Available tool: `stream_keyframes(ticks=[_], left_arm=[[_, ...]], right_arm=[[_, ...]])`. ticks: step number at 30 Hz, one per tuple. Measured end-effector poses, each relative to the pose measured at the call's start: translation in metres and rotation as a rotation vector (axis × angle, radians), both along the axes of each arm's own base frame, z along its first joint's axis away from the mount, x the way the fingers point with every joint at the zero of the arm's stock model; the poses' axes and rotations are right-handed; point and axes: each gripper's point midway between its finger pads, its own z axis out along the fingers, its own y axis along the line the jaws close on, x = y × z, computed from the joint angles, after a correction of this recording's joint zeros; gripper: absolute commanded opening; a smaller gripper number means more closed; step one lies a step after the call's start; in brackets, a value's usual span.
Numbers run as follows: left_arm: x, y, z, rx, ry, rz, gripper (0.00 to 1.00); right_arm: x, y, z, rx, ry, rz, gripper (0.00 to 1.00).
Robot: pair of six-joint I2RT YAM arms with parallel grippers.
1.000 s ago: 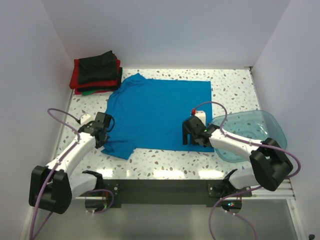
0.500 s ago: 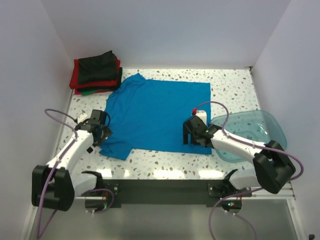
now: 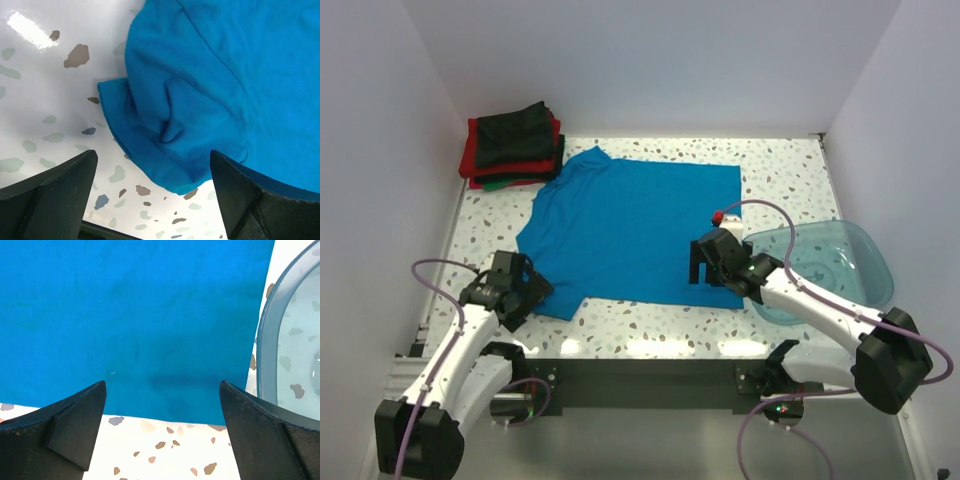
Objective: Fold and stack the t-shirts
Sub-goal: Flatten the tshirt out
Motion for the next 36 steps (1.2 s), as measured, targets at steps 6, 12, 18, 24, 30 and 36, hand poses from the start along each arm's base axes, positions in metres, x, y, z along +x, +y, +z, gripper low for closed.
stream_keyframes(ticks=[6,12,18,24,30,36], left_arm=[[-0.006,-0.010,-0.010,-0.053,0.020,0.005,0.76],[-0.015,-0.014,-0.022,-0.061,0.067,0.012,0.44],[-0.011,-0.012,-0.022,-0.050,0.053,0.033,0.02],[-0.004,-0.014,-0.024,-0.053,0.043,0.027,0.00],[0.000,-0.012,-0.016,-0.046,-0.009,0.027,0.00],[0.003,-0.011,-0.011,-0.045,-0.040,0.022,0.00]], right_arm=[[-0.005,-0.004,-0.004,-0.009,0.014,-0.004,0.99],[-0.009,-0.013,-0.003,-0.024,0.015,-0.039,0.99],[-0.014,-0.021,0.001,-0.034,0.010,-0.064,0.99],[-0.036,-0.035,-0.010,-0.016,0.035,-0.087,0.98],[-0.049,-0.035,-0.024,0.031,0.070,-0.109,0.99],[-0.047,-0.031,-0.036,0.043,0.090,-0.156,0.95]])
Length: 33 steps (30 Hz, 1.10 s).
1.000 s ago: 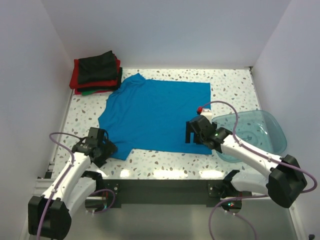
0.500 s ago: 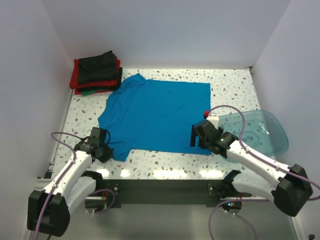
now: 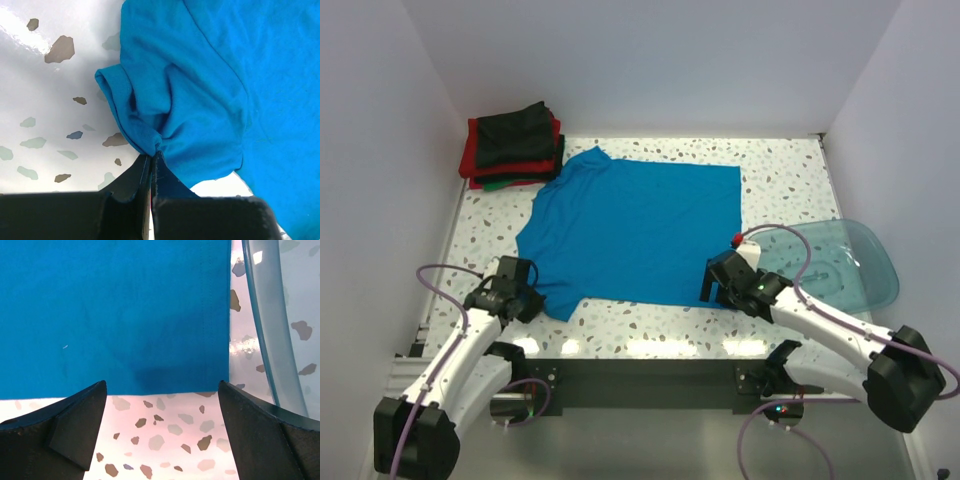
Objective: Fold and stack the t-shirts
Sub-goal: Flatten the tshirt out
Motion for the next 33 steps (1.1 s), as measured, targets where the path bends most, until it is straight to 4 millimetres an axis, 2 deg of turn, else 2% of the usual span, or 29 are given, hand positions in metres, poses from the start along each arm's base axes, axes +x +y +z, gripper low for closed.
stream_keyframes(ticks=[5,10,18,23,27,30,31,33], left_arm=[[0.000,0.000,0.000,0.001,0.000,-0.006,0.00],[0.000,0.000,0.002,-0.001,-0.011,-0.006,0.00],[0.000,0.000,0.004,-0.002,-0.019,-0.007,0.00],[-0.001,0.000,0.004,-0.003,-0.021,-0.007,0.00],[0.000,0.000,0.007,-0.004,-0.030,-0.007,0.00],[0.001,0.000,0.009,-0.005,-0.034,-0.007,0.00],[0.001,0.000,0.009,-0.005,-0.035,-0.007,0.00],[0.001,0.000,0.009,-0.006,-0.035,-0.007,0.00]], right_arm=[[0.004,0.002,-0.009,0.018,-0.017,-0.050,0.87],[0.005,0.004,-0.017,0.053,-0.034,-0.081,0.85],[0.006,0.005,-0.017,0.081,-0.052,-0.129,0.82],[0.000,0.006,-0.019,0.073,-0.037,-0.122,0.82],[-0.005,0.007,-0.029,0.040,-0.005,-0.109,0.81],[-0.001,0.008,-0.031,0.013,-0.006,-0.109,0.73],[0.000,0.007,-0.031,0.003,-0.008,-0.112,0.65],[0.002,0.004,-0.032,-0.015,-0.015,-0.119,0.54]])
